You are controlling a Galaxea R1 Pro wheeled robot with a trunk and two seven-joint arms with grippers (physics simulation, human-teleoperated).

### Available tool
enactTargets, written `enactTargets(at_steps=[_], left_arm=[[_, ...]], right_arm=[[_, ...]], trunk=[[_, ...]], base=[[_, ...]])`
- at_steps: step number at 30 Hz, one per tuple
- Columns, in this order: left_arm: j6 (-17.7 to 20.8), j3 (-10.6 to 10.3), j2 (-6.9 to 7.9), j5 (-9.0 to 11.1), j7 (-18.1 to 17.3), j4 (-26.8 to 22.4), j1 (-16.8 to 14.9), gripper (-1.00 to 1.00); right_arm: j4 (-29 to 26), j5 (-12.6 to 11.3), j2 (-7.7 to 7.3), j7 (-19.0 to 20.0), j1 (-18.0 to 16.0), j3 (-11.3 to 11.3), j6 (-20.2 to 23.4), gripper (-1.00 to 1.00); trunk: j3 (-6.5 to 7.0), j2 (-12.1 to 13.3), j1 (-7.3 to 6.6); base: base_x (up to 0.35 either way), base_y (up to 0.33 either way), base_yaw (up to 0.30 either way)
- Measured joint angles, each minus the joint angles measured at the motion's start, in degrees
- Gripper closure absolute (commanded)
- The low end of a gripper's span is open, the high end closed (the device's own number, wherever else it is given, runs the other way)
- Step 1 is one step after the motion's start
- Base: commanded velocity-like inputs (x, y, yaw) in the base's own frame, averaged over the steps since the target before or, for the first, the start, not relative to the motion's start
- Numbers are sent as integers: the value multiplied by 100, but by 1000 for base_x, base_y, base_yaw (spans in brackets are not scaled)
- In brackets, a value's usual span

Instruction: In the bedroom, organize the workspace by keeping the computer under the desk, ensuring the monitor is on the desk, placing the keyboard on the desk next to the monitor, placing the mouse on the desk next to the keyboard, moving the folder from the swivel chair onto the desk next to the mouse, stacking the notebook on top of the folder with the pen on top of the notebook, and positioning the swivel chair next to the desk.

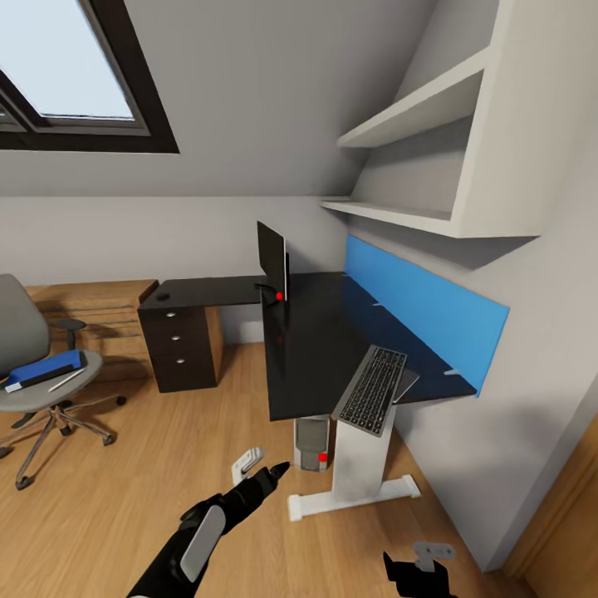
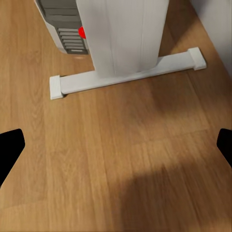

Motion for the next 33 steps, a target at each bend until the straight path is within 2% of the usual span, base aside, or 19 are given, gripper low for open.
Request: enactTargets(at_steps=[2,7,11,16,23,28,33], left_arm=[[0,0,61,-3,-95,1,0,-100],[8,1,294,-25,-714,-6,1,-100],[14,0,403,-36,-950,-15,1,-100],[19,-18,447,-71,-1042,-29,1,-100],[41,-203,530,-189,-1080,-13,1,-100],[64,-228,570,-161,-1162,91,1,-100],[69,-237,588,-26,-1500,241,1,-100]], right_arm=[[24,0,2,0,0,0,-65,-100],[57,0,5,-1,0,1,-160,-100],[64,0,5,-1,0,2,-178,-100],[66,0,5,-1,0,0,-184,-100],[66,0,6,-1,0,0,-186,-100],[66,0,6,-3,0,1,-186,-100],[61,-9,13,-9,0,0,-191,-100]], trunk=[[0,0,0],[0,0,0],[0,0,0],[0,0,0],[0,0,0],[0,0,0],[0,0,0]], base=[[7,-3,0],[3,-1,0],[0,0,0],[0,0,0],[0,0,0],[0,0,0],[0,0,0]])
